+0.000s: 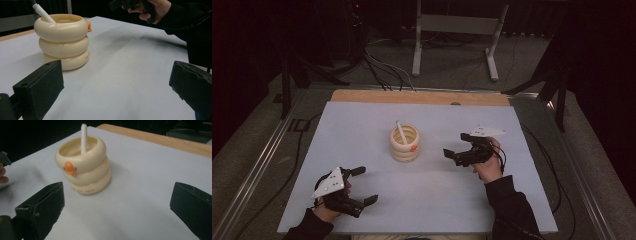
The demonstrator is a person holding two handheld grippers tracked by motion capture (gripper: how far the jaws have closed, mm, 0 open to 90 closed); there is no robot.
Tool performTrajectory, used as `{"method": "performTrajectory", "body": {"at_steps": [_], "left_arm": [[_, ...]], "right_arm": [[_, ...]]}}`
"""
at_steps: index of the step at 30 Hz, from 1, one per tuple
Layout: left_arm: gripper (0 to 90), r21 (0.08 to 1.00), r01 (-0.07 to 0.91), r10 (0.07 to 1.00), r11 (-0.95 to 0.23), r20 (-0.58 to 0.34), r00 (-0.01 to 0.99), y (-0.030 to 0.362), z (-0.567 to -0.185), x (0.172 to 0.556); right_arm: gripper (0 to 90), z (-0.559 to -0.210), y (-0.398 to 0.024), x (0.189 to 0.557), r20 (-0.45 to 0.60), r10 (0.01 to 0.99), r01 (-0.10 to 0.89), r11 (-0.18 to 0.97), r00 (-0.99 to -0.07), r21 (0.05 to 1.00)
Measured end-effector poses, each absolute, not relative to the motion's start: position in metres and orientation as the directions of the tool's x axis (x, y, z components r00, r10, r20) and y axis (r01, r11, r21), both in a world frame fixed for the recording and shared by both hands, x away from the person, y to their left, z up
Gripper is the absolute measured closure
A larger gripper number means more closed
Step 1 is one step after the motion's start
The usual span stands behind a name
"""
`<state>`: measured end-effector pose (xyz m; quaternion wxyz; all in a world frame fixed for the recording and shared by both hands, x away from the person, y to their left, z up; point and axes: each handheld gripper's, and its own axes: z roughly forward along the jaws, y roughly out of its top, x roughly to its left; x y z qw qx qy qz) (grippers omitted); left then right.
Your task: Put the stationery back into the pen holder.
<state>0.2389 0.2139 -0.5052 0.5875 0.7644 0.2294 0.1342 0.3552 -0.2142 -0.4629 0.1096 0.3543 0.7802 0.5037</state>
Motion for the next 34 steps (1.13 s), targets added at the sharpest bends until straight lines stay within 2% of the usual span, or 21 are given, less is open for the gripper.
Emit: {"method": "performTrajectory", "body": {"at_steps": [18,34], "left_arm": [[0.0,0.96,0.192,0.508,-0.202,-0.065,0.859,0.214,-0.505,0.239],[0.0,0.961,0.191,0.51,-0.202,-0.064,0.858,0.214,-0.505,0.237]], "right_arm": [[0.0,-0.487,-0.254,0.322,0.212,0.686,0.468,0.21,-0.696,0.858],[0.0,-0.497,-0.289,0.289,0.181,0.738,0.478,0.211,-0.649,0.853]]}}
